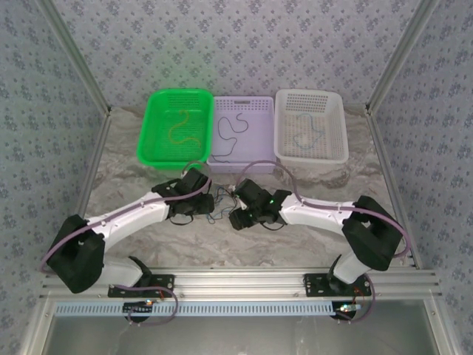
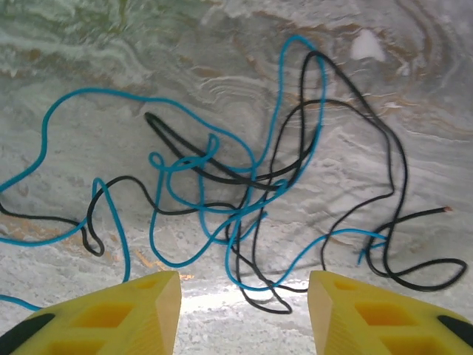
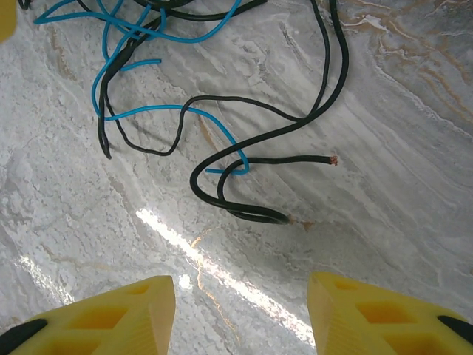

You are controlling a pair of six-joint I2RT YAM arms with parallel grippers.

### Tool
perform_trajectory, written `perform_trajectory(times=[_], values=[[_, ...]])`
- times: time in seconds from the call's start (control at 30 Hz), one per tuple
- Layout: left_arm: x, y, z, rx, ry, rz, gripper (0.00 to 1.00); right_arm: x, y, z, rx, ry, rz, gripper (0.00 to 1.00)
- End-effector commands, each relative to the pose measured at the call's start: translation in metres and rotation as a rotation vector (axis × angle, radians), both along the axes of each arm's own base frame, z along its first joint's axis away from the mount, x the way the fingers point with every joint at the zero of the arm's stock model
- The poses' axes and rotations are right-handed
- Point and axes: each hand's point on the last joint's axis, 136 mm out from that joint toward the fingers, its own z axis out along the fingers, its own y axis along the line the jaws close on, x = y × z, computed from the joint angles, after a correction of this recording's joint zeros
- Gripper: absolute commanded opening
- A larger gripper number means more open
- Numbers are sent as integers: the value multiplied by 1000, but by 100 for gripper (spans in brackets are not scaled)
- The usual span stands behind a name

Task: Untangle the cables

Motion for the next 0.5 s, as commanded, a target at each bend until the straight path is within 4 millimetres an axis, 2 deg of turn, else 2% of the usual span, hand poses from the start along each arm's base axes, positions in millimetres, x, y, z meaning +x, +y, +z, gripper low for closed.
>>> perform_trajectory(times=[0.0,0.13,0.27,0.4,0.47], values=[[5,3,-3,-22,-12,86,50,3,6,-8,-12,-9,23,52],[5,2,-9,-33,-10,95,52,9,13,-18,-24,1,24,50],[12,-8,-9,-52,-21,84,55,16,14,-25,-32,-2,5,48],[20,-18,-21,-28,6,75,56,23,15,-23,-17,-16,-20,47],[24,-17,-27,-1,4,94,57,27,15,-21,7,-16,-34,47]])
